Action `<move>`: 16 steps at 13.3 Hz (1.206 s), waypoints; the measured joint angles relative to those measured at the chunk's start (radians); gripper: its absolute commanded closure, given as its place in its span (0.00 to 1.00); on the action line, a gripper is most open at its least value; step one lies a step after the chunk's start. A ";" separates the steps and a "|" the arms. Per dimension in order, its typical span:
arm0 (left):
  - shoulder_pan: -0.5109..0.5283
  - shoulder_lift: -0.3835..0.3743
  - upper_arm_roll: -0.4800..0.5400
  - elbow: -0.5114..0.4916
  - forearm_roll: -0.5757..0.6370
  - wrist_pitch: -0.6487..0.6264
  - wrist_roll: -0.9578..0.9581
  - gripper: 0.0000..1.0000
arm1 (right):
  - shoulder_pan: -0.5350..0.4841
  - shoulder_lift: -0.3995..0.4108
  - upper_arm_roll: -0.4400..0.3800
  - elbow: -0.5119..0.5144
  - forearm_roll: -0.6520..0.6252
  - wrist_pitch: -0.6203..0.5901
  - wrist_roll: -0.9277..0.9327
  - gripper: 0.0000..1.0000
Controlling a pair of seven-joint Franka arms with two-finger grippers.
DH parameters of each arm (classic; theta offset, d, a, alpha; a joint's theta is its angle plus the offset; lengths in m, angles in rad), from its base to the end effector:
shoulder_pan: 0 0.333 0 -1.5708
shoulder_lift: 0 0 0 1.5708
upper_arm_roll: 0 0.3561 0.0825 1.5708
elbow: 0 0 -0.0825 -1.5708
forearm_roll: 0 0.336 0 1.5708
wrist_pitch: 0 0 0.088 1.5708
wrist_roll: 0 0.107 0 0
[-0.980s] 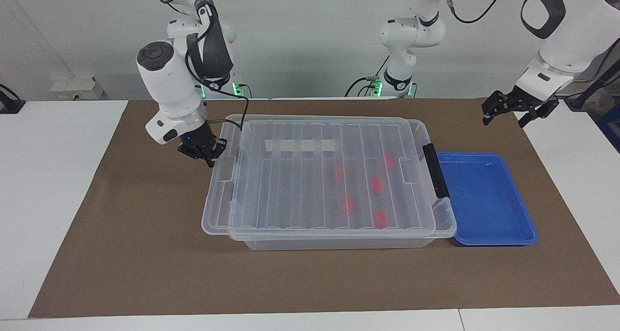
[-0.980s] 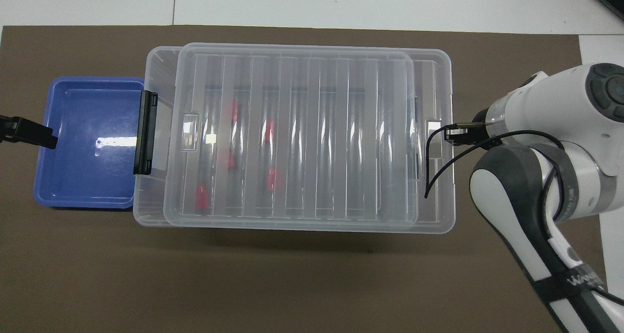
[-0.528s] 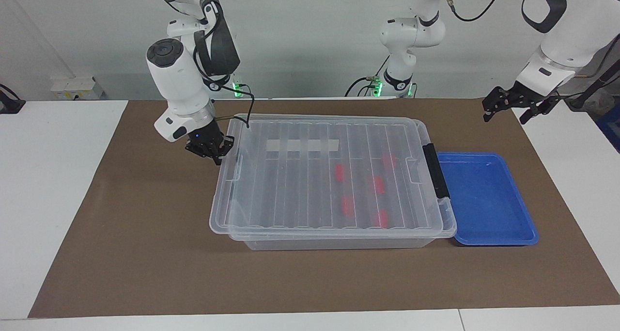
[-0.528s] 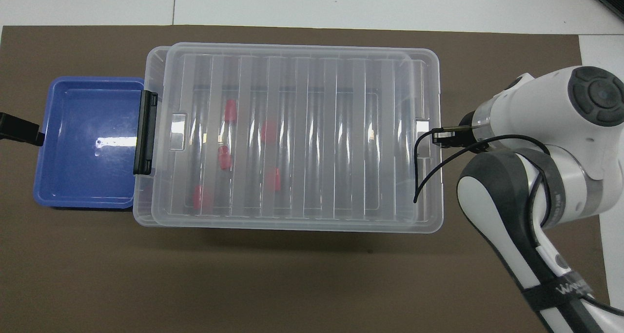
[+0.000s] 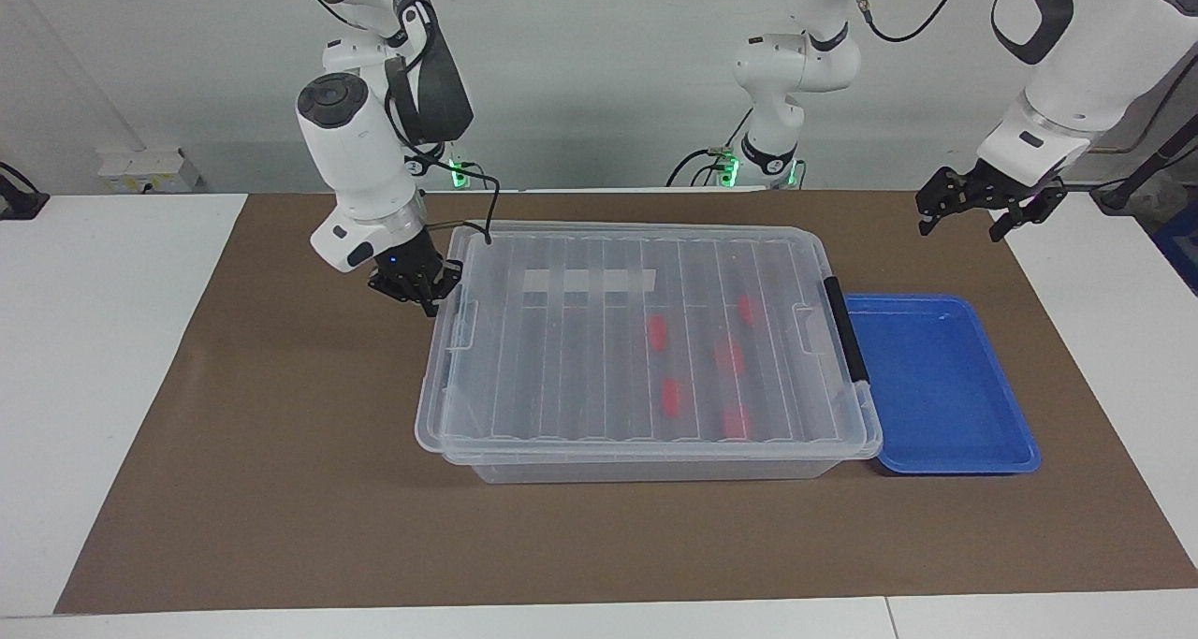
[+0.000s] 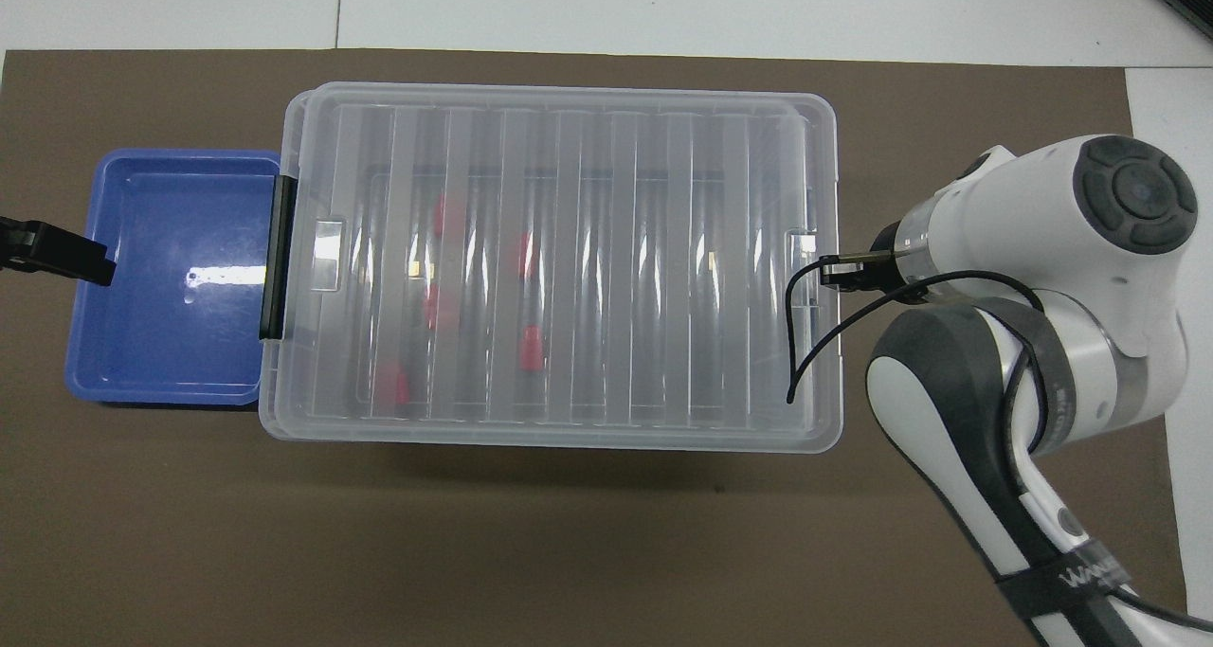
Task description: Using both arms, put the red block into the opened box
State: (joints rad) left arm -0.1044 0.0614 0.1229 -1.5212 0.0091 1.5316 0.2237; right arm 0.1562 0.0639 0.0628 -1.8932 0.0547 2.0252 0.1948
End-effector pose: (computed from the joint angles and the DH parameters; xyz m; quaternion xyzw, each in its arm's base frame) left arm 0.5234 0.0082 0.6508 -0.9944 0.1023 0.0261 0.0052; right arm 0.5290 0.1201 0.5323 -0.9991 -0.0008 -0.0278 0.0334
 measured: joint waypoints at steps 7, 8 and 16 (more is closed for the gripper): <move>0.001 -0.004 0.012 -0.001 0.000 -0.001 -0.001 0.00 | 0.000 0.000 0.000 0.000 0.000 0.000 0.000 1.00; 0.002 -0.005 0.012 -0.002 0.000 -0.002 -0.001 0.00 | 0.000 0.000 0.000 0.000 0.000 0.000 0.000 1.00; -0.001 -0.006 0.007 -0.002 0.000 -0.002 -0.001 0.00 | -0.064 -0.073 -0.018 0.002 -0.026 -0.064 0.061 0.02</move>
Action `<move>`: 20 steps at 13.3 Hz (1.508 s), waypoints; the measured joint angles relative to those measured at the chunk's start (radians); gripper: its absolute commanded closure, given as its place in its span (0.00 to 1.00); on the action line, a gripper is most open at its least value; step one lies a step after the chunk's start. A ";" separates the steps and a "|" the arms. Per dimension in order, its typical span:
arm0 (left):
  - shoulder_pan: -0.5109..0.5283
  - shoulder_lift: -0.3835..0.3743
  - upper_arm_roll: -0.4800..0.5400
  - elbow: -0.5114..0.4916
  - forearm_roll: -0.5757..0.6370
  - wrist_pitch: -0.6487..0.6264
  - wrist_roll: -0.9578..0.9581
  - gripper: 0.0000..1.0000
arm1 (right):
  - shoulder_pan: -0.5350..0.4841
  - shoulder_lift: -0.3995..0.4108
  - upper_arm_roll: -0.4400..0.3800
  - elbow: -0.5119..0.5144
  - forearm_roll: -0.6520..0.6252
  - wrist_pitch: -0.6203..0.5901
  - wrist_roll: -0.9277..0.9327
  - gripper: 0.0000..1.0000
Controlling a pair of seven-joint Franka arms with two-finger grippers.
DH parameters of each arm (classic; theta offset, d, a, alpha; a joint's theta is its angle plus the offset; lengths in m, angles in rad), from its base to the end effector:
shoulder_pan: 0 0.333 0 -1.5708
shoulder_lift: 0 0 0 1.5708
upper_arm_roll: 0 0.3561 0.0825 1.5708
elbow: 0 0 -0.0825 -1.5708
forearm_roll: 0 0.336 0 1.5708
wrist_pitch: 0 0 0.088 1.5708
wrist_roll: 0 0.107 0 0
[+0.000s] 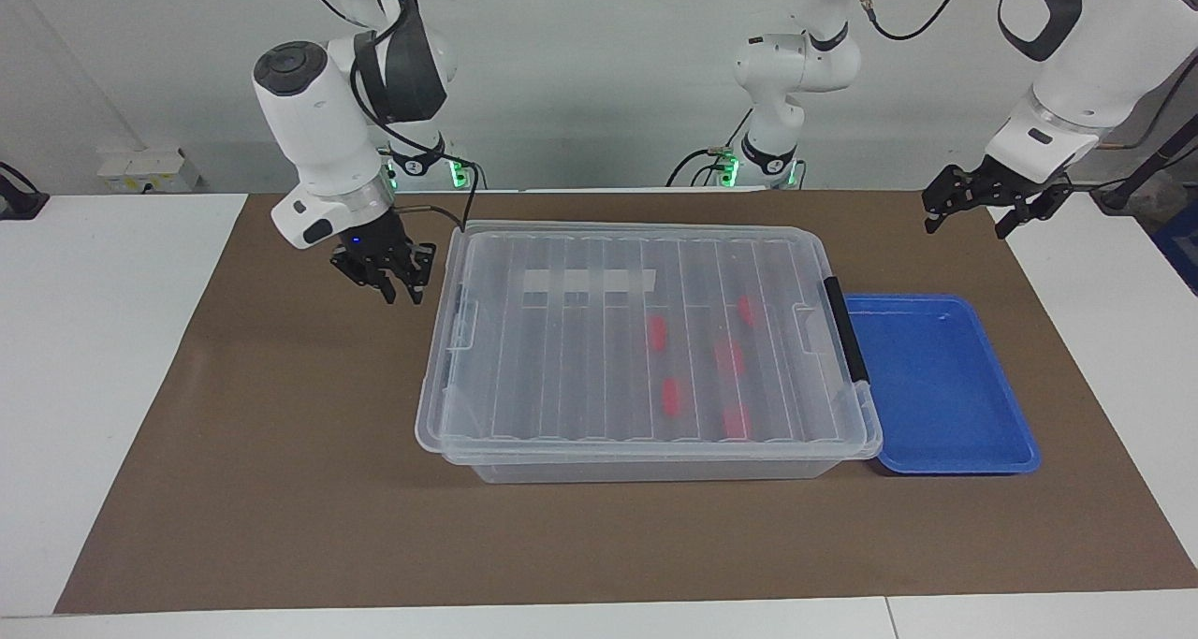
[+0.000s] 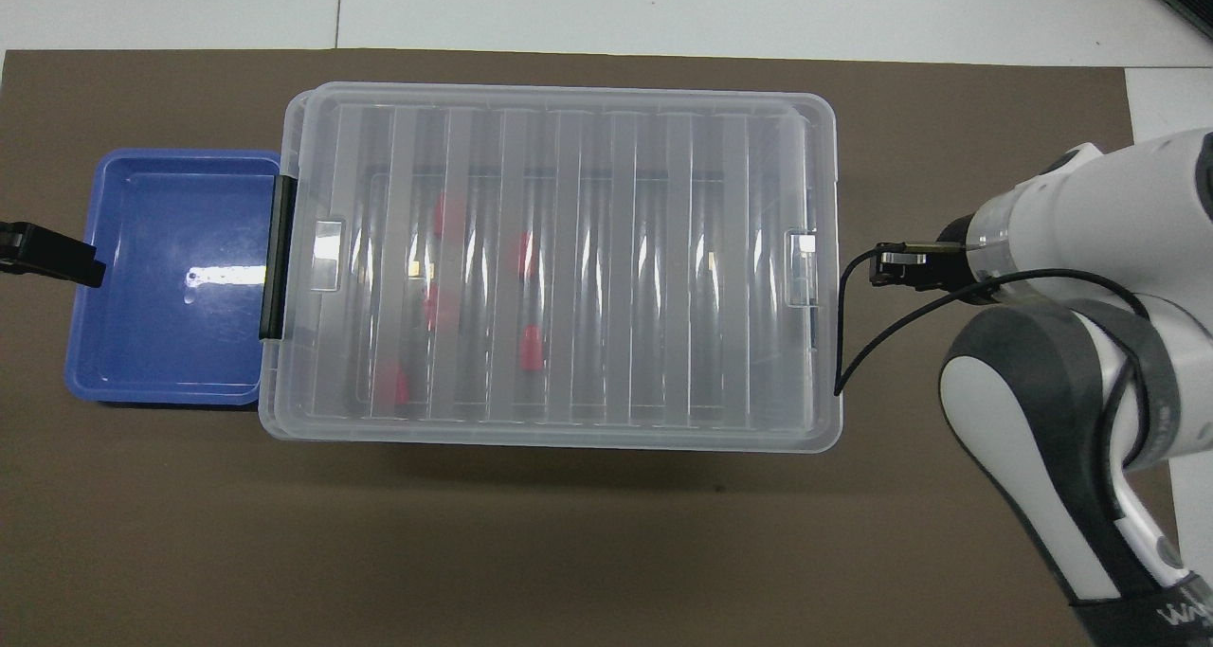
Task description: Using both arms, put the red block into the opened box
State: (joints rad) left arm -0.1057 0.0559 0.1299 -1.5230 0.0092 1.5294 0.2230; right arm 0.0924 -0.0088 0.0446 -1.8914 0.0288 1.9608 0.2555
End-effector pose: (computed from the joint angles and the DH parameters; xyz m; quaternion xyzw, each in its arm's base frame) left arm 0.5213 0.0112 0.6527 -0.9947 0.0991 0.0253 0.0051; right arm 0.5154 0.0731 0.5655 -0.9971 0.0641 -0.0357 0.0207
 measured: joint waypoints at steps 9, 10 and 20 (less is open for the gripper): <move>-0.078 -0.008 -0.013 0.000 -0.002 0.001 -0.003 0.00 | -0.150 -0.017 -0.003 0.221 -0.071 -0.242 0.036 0.01; -0.081 -0.008 -0.013 0.000 -0.006 0.001 -0.003 0.00 | -0.151 -0.010 -0.003 0.250 -0.075 -0.264 0.036 0.00; -0.083 -0.010 -0.011 -0.001 -0.020 0.006 -0.078 0.00 | -0.151 -0.023 0.000 0.270 -0.073 -0.372 0.005 0.00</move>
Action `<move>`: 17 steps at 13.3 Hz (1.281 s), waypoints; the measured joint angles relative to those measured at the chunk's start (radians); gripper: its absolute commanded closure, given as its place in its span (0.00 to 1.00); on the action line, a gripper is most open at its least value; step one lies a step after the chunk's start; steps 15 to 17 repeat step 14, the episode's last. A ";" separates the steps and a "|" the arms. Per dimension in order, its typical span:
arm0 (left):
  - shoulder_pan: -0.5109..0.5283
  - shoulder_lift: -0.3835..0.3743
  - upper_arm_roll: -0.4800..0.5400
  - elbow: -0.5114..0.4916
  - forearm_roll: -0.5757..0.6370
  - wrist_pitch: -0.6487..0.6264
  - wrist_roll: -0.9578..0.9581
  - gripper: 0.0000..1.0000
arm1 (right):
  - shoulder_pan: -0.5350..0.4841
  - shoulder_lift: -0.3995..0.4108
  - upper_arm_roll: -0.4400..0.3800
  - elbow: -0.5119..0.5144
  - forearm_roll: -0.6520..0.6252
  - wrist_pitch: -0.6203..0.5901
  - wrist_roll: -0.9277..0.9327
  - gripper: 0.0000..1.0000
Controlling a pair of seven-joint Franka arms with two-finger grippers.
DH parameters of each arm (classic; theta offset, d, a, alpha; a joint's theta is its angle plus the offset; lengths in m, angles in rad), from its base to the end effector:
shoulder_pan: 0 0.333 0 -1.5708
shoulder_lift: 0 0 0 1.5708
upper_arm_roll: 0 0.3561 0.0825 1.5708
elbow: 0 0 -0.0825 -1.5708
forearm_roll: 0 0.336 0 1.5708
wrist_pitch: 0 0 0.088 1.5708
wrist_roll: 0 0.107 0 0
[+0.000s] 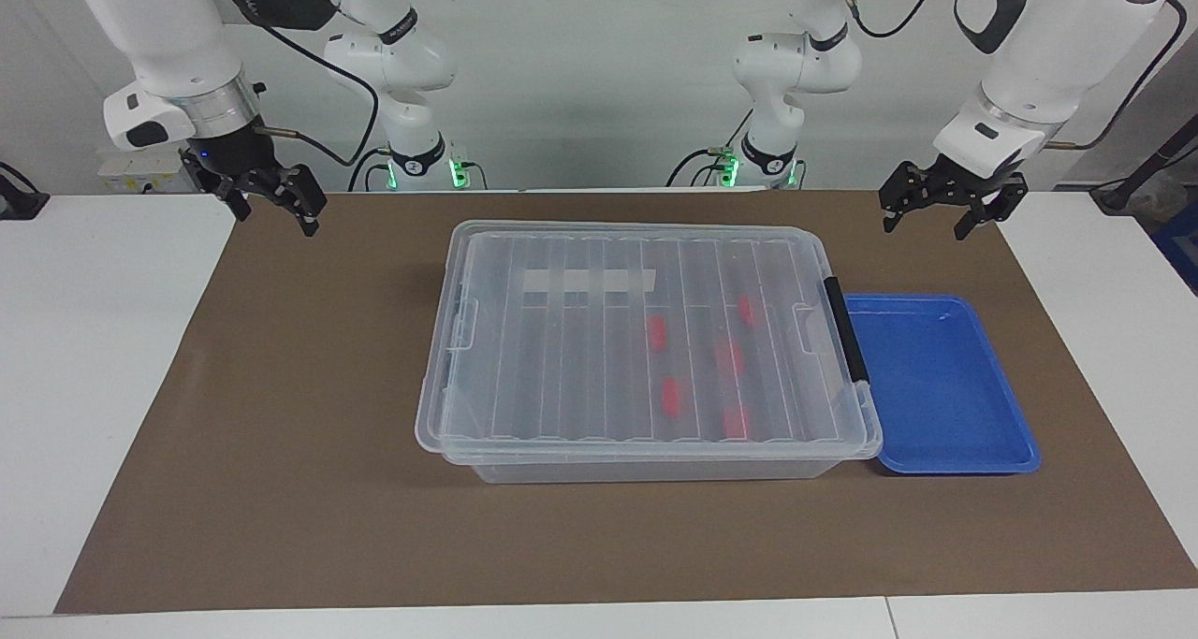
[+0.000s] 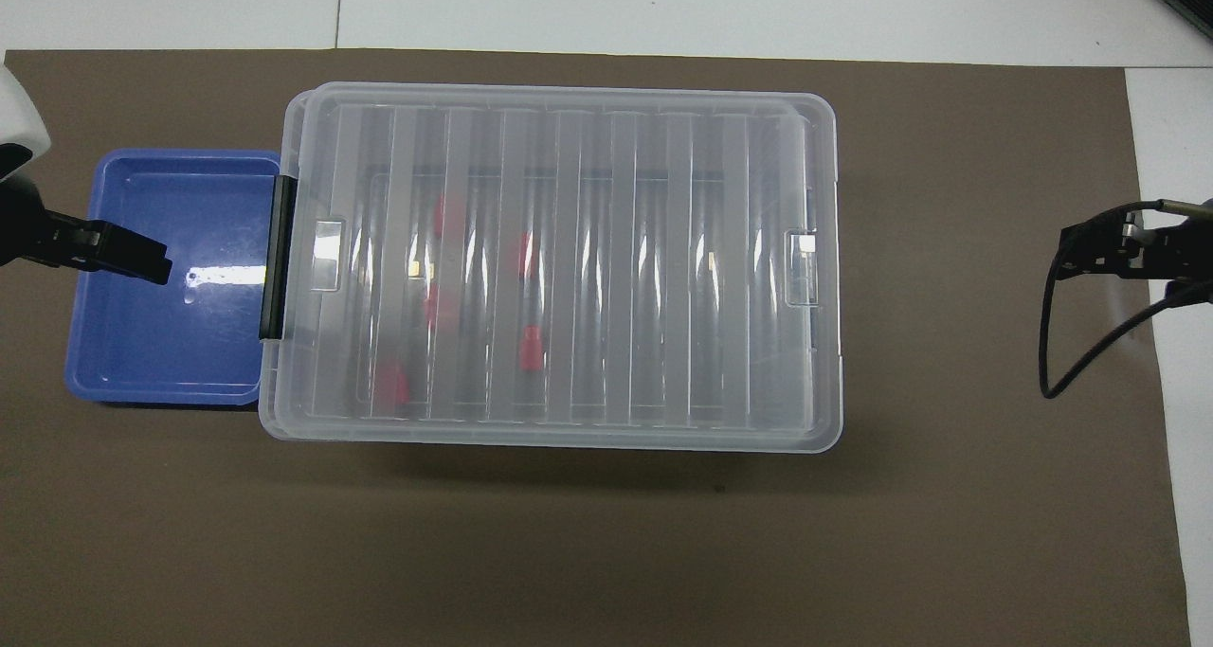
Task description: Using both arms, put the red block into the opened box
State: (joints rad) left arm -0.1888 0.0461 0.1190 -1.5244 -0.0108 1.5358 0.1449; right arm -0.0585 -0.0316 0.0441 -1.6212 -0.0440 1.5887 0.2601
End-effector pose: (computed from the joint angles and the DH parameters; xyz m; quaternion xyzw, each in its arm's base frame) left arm 0.5175 -0.0392 0.6577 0.9941 -0.1072 -0.0171 0.0033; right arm 0.4965 -0.0113 0.6607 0.9904 -0.1364 0.0023 0.0226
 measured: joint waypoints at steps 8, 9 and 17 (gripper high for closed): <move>0.001 -0.005 0.016 0.000 0.000 0.000 -0.005 0.00 | 0.002 0.000 0.004 -0.001 0.008 0.001 -0.038 0.00; 0.001 -0.005 0.016 0.000 0.000 0.000 -0.005 0.00 | 0.004 0.000 0.004 -0.001 0.008 0.001 -0.040 0.00; 0.001 -0.005 0.016 0.000 0.000 0.000 -0.005 0.00 | 0.009 0.000 0.004 -0.001 0.008 0.001 -0.040 0.00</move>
